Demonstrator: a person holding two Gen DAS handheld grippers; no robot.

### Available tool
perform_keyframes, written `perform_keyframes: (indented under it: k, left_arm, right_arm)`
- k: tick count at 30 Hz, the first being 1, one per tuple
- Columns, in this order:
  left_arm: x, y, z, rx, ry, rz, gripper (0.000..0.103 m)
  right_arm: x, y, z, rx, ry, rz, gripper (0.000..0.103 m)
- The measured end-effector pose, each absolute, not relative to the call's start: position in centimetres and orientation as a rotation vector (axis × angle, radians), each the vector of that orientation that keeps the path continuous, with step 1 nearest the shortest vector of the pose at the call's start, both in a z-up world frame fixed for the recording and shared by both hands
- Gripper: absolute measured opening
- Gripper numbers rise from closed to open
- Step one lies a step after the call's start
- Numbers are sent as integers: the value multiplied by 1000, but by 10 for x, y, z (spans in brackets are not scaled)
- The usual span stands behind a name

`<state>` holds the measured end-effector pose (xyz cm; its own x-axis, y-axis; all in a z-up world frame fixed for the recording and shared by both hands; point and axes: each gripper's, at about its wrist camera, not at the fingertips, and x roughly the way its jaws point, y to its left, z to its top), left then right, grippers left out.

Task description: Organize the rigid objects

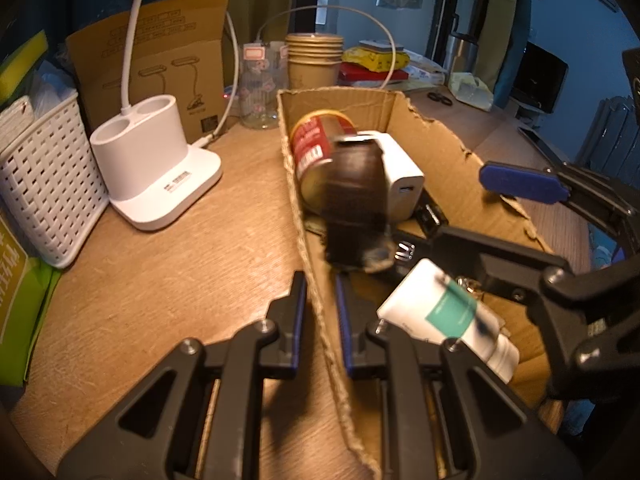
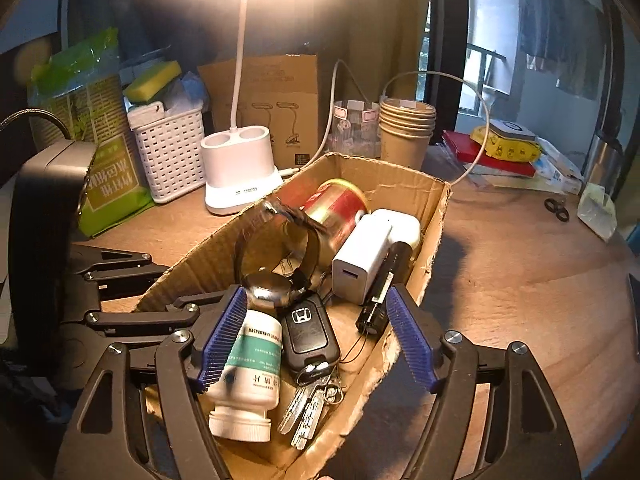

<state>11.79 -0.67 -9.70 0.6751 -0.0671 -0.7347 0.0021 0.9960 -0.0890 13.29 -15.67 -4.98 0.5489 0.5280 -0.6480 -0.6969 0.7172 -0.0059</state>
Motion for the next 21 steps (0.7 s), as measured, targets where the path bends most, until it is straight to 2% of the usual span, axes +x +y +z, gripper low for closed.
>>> perform_keyframes:
  k: [21]
  left_arm:
    - [100, -13, -76, -58, 742, -15, 19]
  right_arm:
    - [122, -200, -28, -131, 661, 592, 75]
